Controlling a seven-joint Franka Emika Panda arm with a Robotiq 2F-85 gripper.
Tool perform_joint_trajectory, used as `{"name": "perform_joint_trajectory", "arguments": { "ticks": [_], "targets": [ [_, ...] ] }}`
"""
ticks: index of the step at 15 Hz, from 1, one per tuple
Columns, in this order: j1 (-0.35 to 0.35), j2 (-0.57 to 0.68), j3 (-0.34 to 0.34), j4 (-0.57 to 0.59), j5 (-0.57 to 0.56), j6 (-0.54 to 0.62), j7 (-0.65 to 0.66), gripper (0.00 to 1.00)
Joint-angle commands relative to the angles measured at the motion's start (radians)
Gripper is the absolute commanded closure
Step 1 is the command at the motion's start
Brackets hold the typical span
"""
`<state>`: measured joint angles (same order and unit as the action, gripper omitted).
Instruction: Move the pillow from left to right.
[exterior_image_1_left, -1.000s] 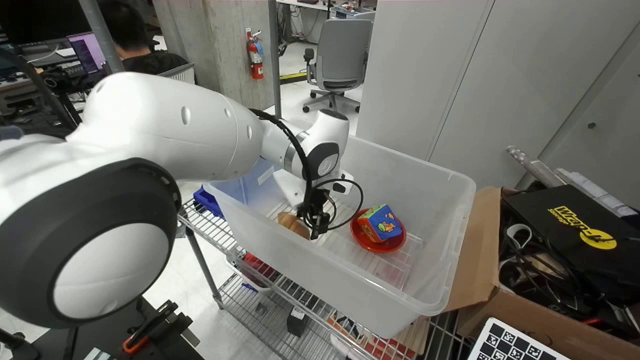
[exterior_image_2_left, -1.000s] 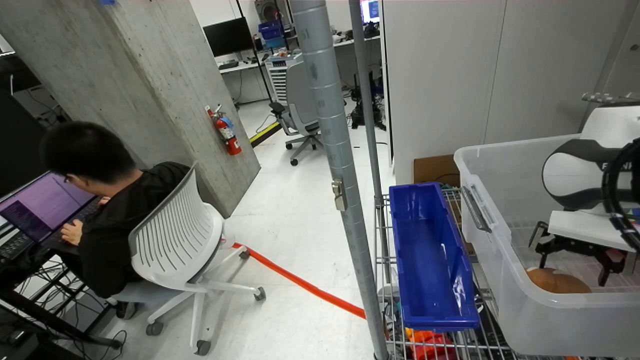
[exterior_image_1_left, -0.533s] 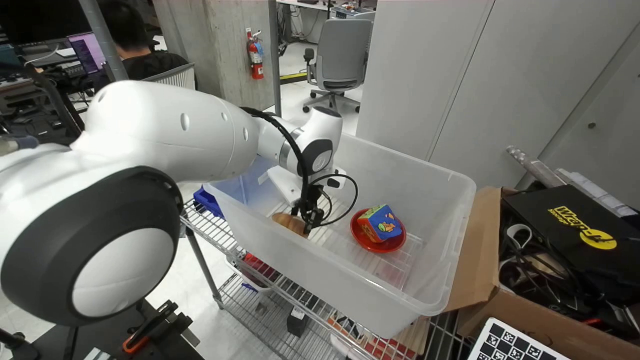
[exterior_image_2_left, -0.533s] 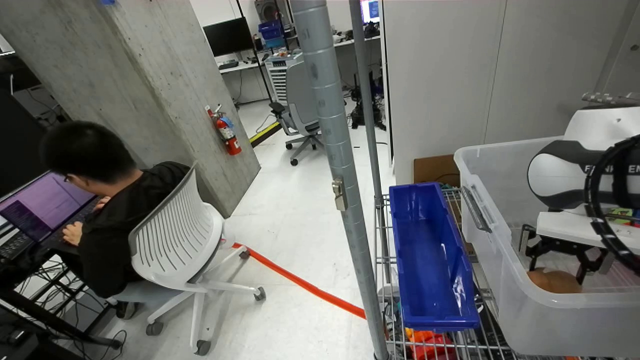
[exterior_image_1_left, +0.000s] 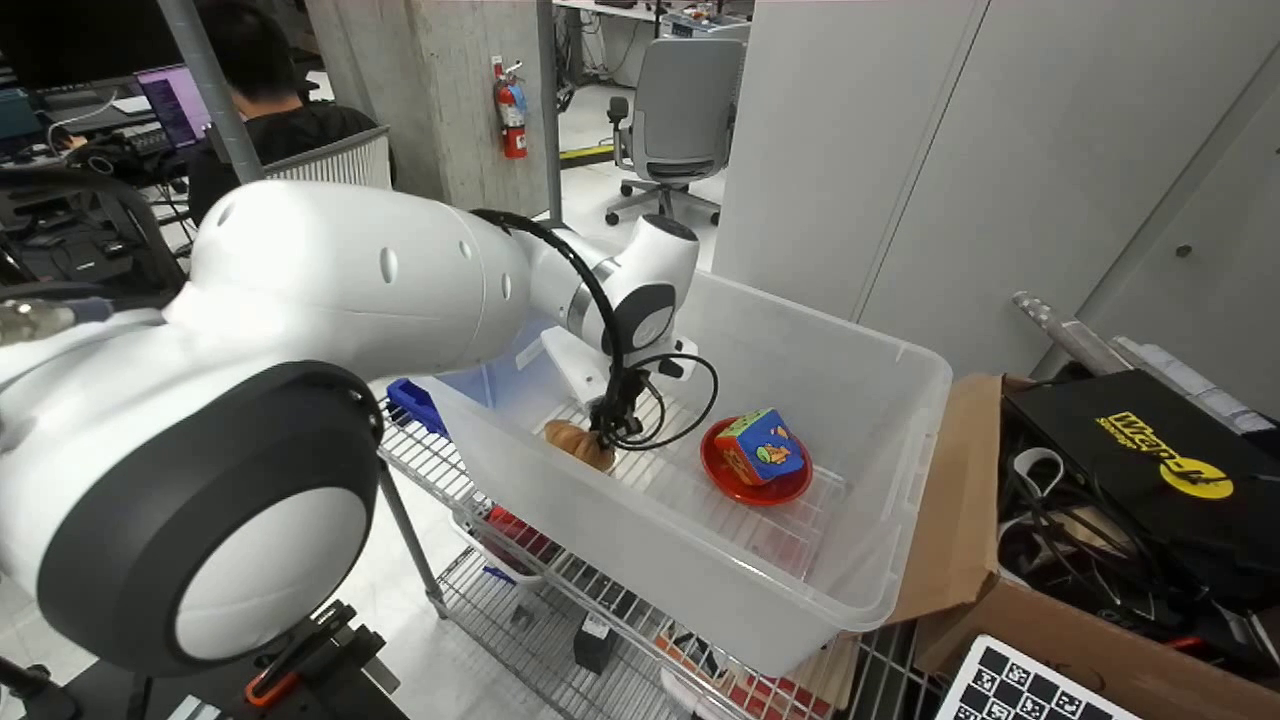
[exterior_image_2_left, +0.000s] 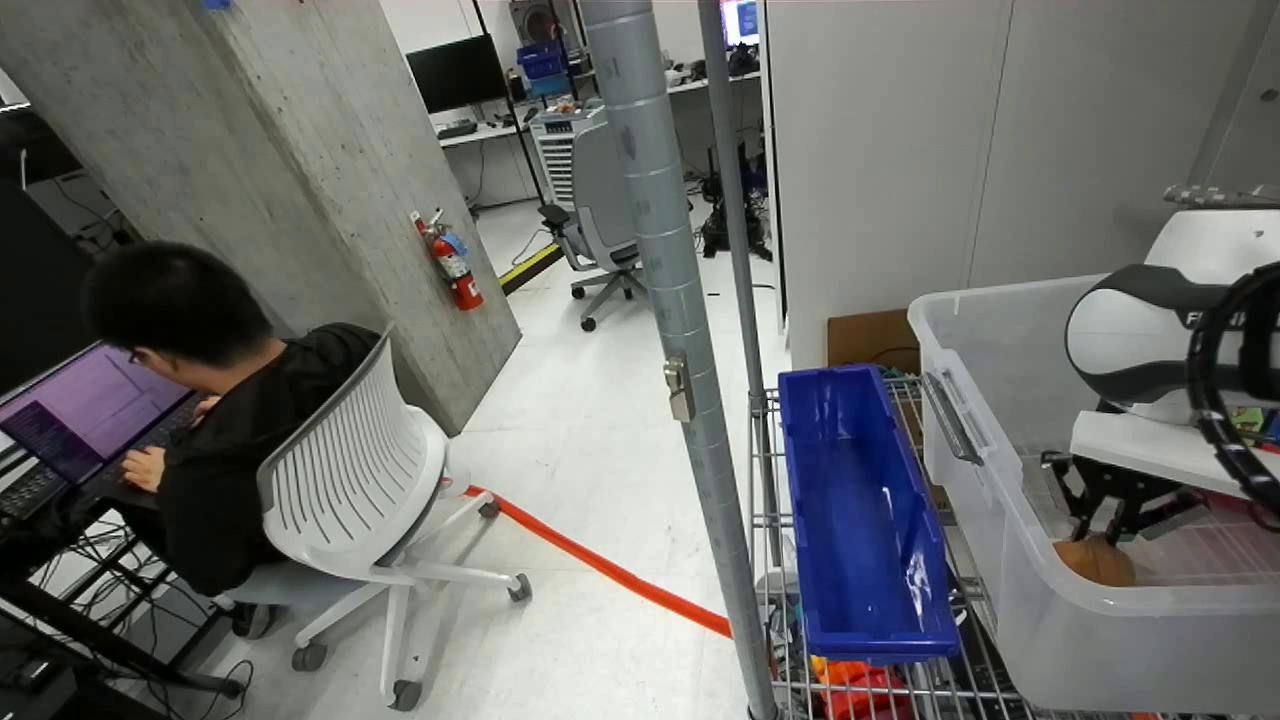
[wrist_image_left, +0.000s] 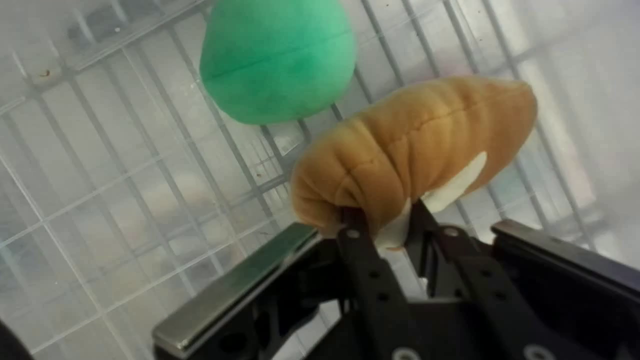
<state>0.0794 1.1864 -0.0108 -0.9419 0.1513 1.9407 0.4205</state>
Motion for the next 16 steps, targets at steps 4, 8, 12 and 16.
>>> {"name": "perform_joint_trajectory", "arguments": {
  "ticks": [4,8,12,16],
  "targets": [
    [-0.038,0.035,0.019,0.101,0.06,-0.031,0.047,0.98],
    [-0.053,-0.036,0.023,0.06,0.103,-0.021,0.052,0.98],
    [-0.068,-0.145,0.004,-0.037,0.141,-0.032,0.115,0.98],
    [-0.097,-0.221,-0.058,-0.141,0.111,-0.006,0.235,0.98]
  ]
}}
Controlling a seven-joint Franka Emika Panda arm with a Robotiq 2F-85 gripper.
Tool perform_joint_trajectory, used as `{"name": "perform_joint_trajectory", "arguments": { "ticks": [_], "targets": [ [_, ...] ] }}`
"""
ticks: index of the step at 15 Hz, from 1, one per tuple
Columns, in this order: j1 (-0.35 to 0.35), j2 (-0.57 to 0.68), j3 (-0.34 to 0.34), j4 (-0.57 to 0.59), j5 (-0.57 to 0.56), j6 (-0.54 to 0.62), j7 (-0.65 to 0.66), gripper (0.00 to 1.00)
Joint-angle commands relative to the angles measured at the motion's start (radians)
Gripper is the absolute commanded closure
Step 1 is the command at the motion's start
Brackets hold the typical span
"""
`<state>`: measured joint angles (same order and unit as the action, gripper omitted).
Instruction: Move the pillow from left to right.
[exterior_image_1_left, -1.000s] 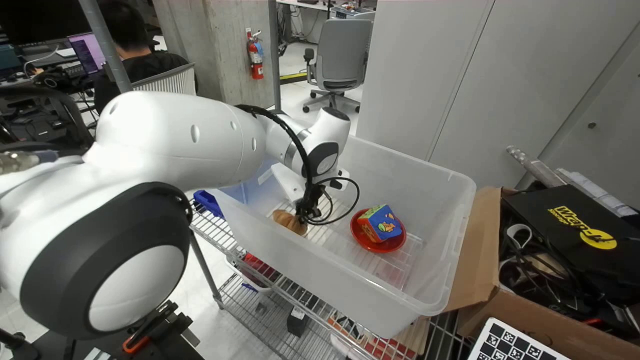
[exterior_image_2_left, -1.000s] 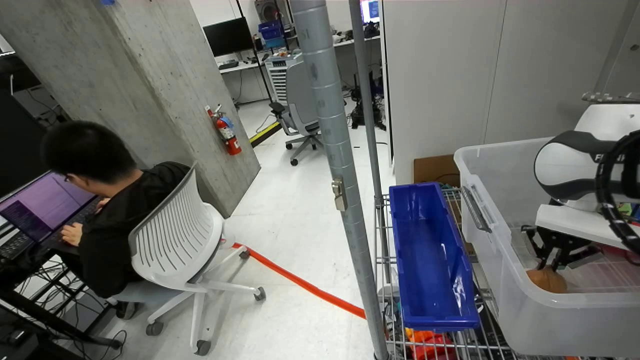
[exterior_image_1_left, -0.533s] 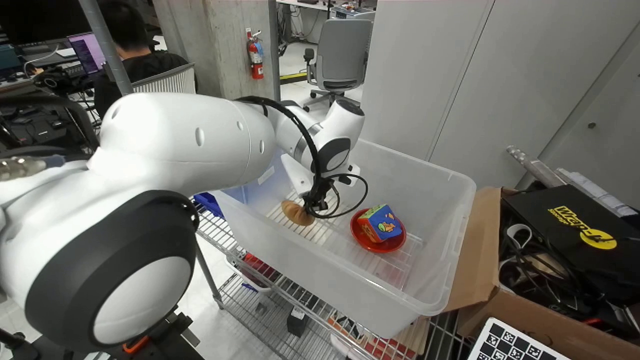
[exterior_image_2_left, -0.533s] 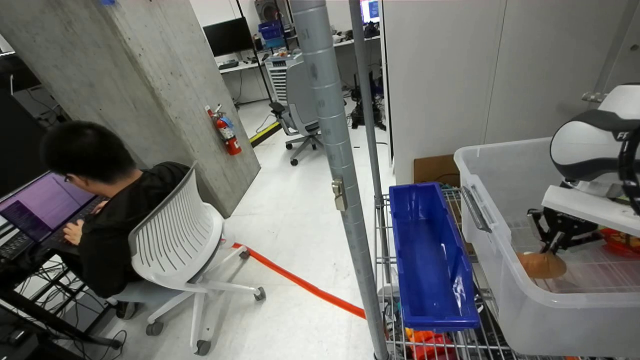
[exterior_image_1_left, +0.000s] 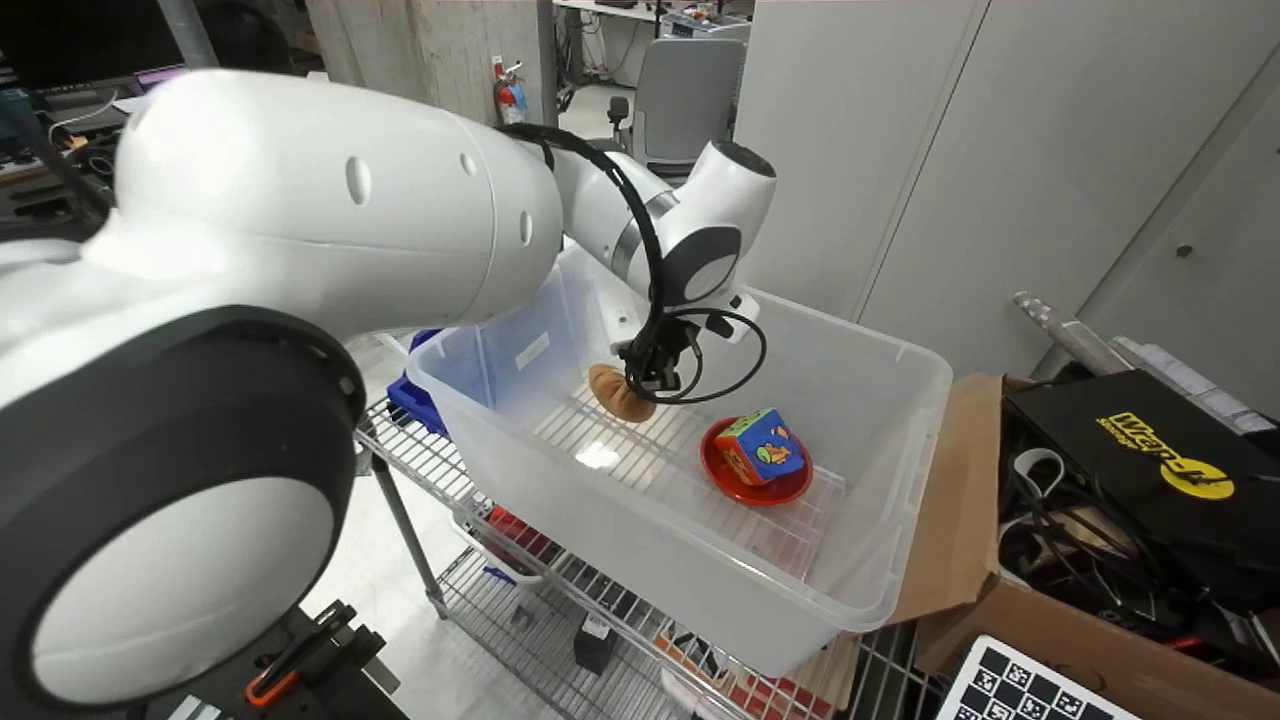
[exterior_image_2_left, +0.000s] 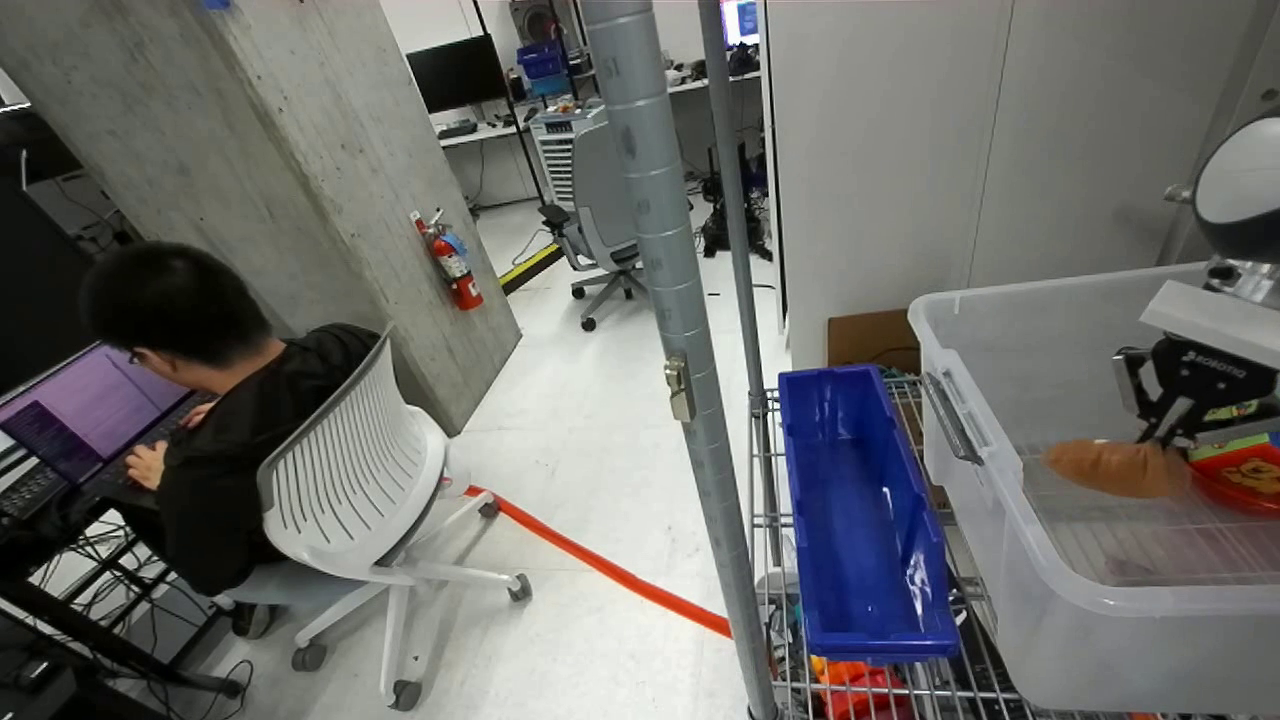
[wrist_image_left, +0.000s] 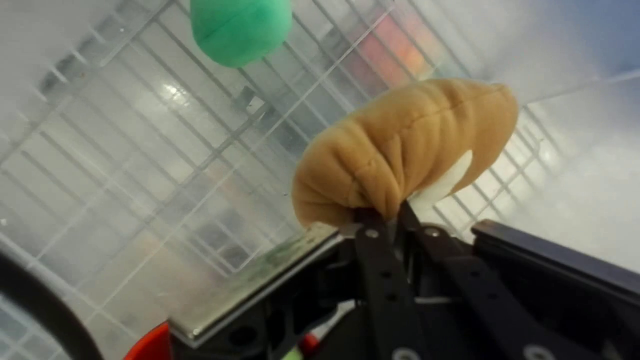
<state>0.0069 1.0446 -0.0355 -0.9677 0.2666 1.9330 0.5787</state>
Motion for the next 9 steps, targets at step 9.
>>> {"name": "perform_joint_trajectory", "arguments": {
  "ticks": [9],
  "targets": [
    [-0.11,-0.036,-0.091,-0.233,-0.015,0.046,0.125,0.98]
  ]
}}
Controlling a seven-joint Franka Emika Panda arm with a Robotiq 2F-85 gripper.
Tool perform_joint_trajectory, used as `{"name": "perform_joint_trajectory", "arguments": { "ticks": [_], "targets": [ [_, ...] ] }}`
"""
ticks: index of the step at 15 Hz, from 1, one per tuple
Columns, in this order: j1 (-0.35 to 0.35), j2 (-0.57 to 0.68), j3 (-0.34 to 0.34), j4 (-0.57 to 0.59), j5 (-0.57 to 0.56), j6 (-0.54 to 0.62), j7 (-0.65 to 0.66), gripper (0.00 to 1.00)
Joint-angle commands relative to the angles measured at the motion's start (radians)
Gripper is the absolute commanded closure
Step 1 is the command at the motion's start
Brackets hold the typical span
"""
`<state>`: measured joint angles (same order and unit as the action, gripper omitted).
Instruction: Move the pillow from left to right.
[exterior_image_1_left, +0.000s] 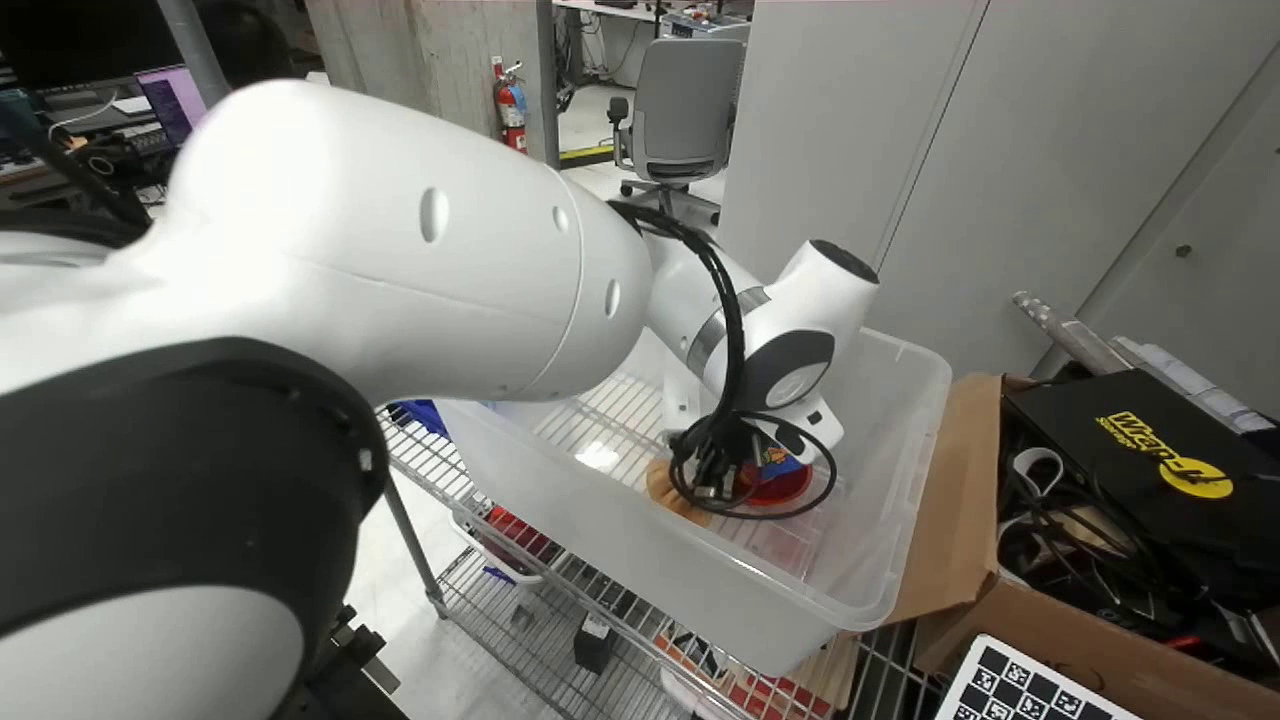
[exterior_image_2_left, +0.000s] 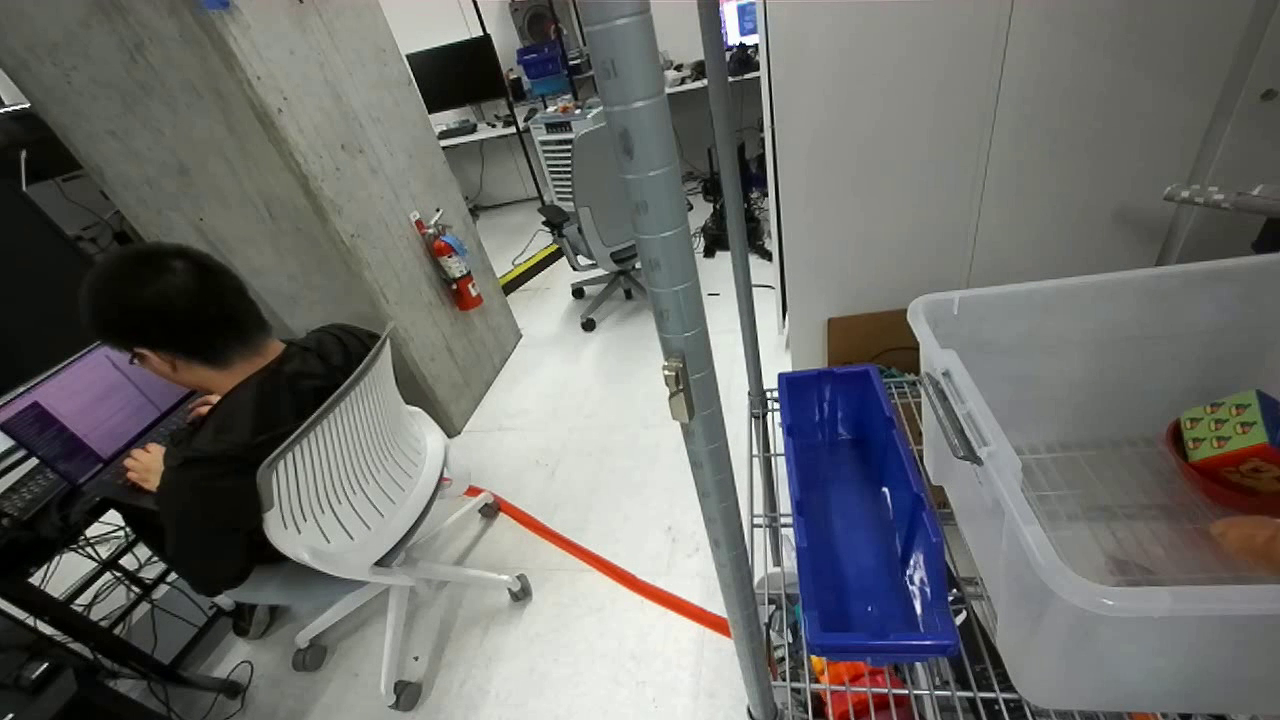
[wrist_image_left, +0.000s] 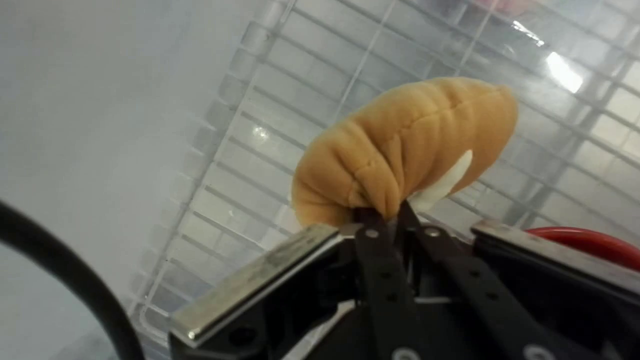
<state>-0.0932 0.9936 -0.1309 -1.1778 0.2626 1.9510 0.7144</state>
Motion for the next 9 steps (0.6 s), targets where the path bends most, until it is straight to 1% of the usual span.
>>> {"name": "perform_joint_trajectory", "arguments": {
  "ticks": [1,5,6,7,8,9],
  "targets": [
    [-0.009,0.039,0.001,-0.012,-0.02,0.034,-0.014,0.98],
    [0.007,0.079,-0.002,0.003,-0.053,0.052,-0.031,0.98],
    [0.01,0.081,-0.004,0.007,-0.06,0.046,-0.023,0.66],
    [0.012,0.082,-0.007,0.012,-0.067,0.047,-0.019,0.65],
    [0.014,0.08,-0.007,0.016,-0.072,0.047,-0.018,0.6],
    [0.016,0.075,-0.006,0.018,-0.079,0.041,-0.019,0.52]
  ]
}}
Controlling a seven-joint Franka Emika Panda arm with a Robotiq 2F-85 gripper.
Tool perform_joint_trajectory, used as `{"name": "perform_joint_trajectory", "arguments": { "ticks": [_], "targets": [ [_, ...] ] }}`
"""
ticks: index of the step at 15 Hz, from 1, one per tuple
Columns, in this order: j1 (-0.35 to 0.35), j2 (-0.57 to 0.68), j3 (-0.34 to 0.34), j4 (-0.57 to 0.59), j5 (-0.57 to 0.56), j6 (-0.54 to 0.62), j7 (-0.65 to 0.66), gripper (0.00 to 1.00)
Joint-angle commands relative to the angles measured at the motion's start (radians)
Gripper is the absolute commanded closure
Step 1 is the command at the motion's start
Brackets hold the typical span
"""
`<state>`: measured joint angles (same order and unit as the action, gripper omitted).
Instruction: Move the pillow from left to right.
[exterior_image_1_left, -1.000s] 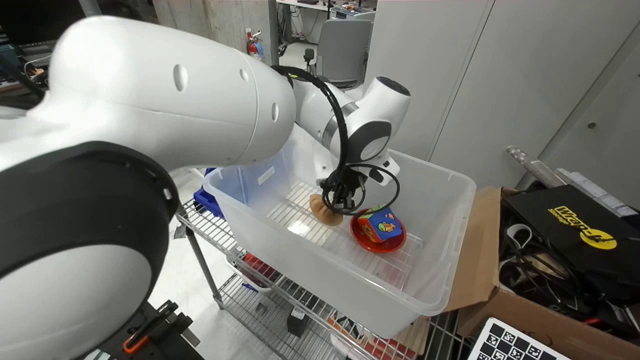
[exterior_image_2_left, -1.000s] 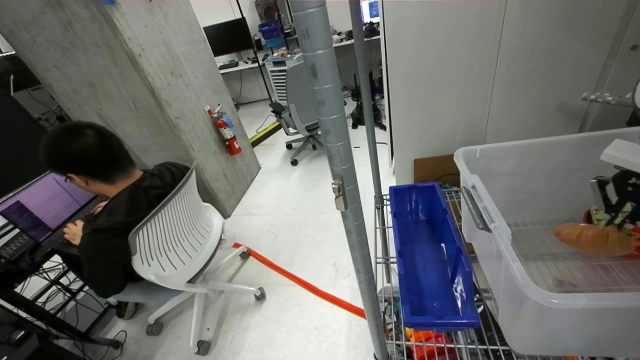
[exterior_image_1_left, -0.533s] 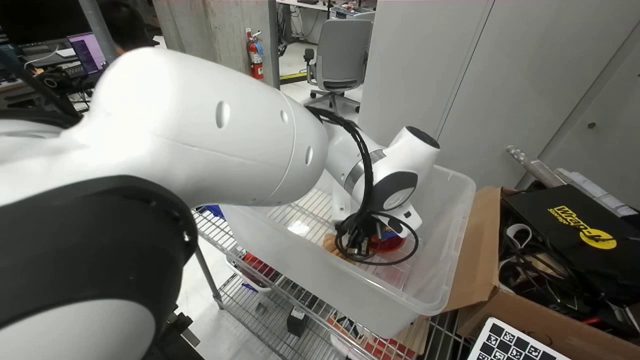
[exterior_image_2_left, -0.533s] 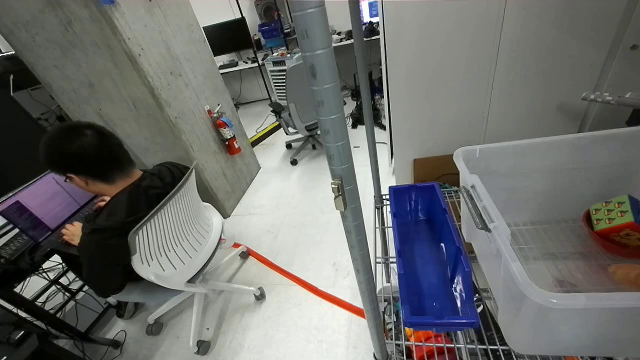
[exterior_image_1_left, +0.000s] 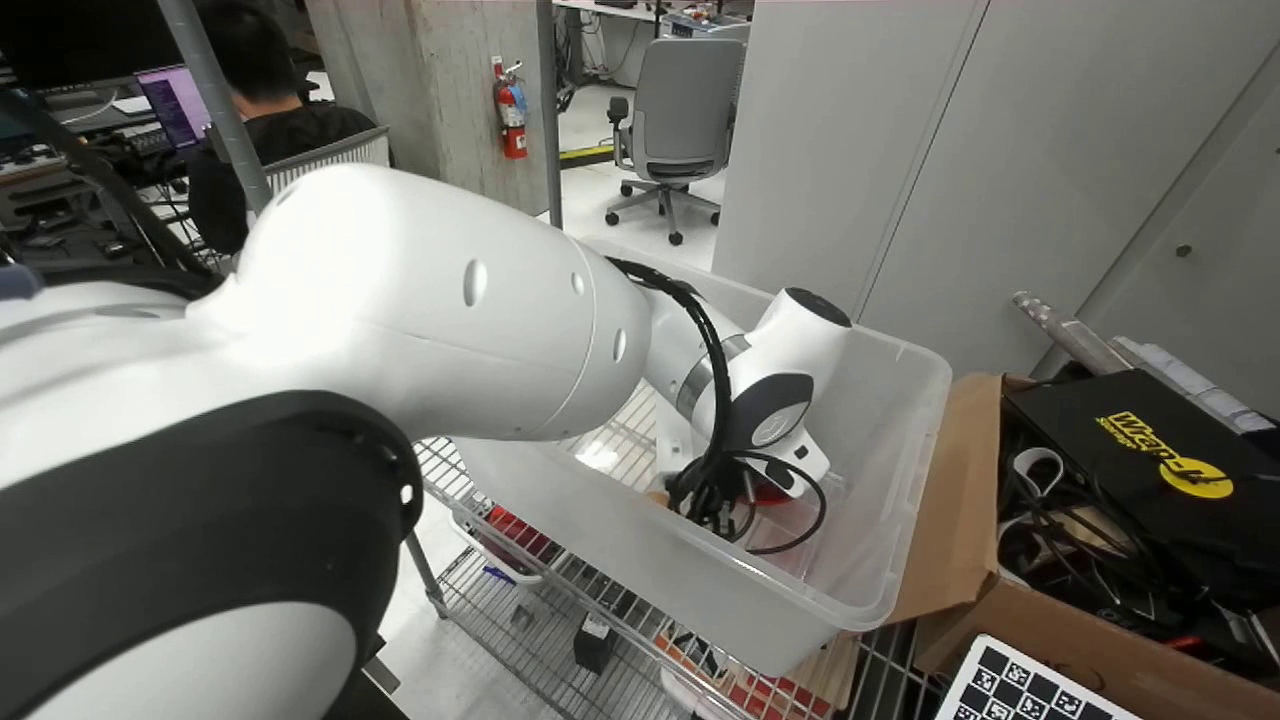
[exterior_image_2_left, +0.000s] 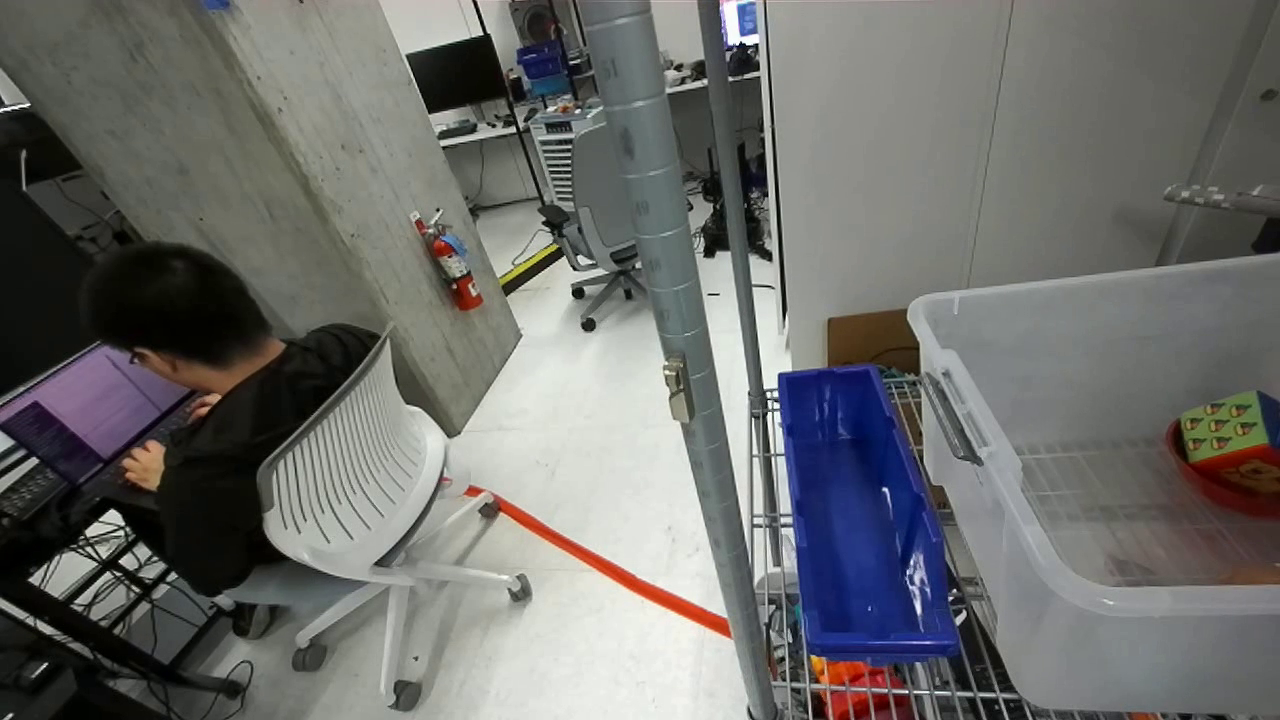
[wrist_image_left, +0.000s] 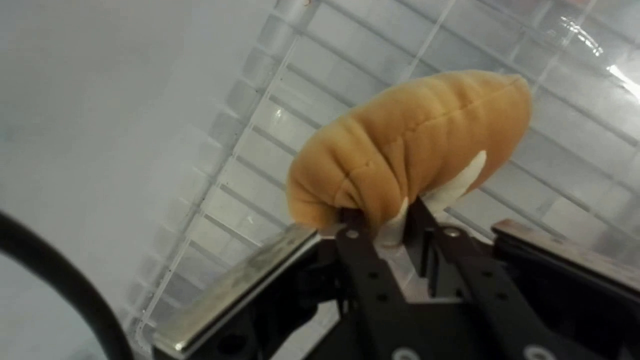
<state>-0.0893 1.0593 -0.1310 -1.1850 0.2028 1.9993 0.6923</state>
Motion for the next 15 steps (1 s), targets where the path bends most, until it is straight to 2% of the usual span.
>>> {"name": "perform_joint_trajectory", "arguments": {
  "ticks": [1,4,7,13,14,15],
  "targets": [
    [0.015,0.004,-0.005,0.024,-0.025,-0.01,0.002,0.45],
    [0.034,-0.032,-0.003,0.0,-0.036,-0.035,0.014,0.22],
    [0.07,-0.114,-0.006,-0.077,-0.05,-0.019,0.011,0.01],
    [0.112,-0.348,-0.001,-0.284,-0.069,0.012,0.001,0.0],
    [0.103,-0.244,0.005,-0.161,-0.068,-0.014,0.004,0.0],
    [0.105,-0.28,0.005,-0.194,-0.068,-0.014,0.004,0.0]
  ]
}}
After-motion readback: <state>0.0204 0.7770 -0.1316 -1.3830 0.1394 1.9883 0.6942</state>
